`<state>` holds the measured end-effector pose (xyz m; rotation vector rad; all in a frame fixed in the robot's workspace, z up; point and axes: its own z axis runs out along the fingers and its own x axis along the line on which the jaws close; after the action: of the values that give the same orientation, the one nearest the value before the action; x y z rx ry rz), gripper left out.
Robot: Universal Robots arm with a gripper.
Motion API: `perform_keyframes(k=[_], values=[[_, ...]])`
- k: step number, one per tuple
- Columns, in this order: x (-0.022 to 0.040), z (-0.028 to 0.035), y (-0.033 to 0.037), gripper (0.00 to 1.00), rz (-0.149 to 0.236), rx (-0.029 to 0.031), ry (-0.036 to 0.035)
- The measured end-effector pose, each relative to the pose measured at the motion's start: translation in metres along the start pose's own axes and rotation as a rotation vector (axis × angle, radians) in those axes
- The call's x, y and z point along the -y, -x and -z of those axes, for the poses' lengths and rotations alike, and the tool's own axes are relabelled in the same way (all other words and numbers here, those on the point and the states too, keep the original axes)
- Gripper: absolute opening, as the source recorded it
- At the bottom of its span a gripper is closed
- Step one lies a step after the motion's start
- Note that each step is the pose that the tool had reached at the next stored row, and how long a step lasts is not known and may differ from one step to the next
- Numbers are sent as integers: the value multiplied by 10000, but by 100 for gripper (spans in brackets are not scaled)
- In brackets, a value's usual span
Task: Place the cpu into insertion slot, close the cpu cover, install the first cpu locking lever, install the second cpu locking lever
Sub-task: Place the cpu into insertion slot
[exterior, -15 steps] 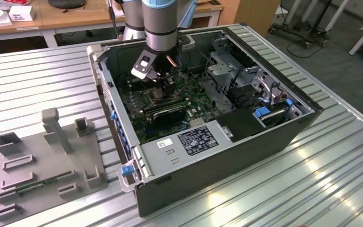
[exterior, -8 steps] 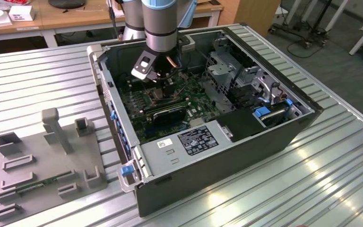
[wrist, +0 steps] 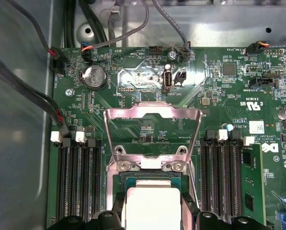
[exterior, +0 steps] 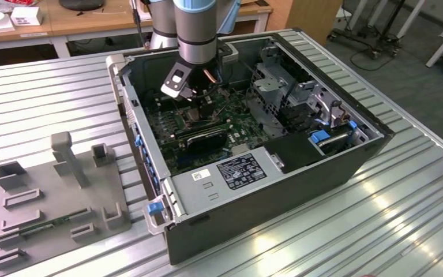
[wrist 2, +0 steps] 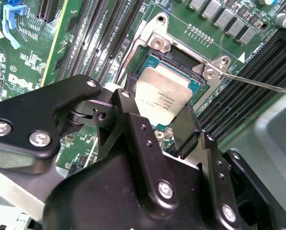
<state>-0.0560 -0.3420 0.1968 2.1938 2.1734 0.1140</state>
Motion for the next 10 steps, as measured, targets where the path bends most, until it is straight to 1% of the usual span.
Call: perform_keyframes(k=[5,10], values=[[0,-3,-2,54,0,1,0],[0,-9,-32,54,0,-1,0]])
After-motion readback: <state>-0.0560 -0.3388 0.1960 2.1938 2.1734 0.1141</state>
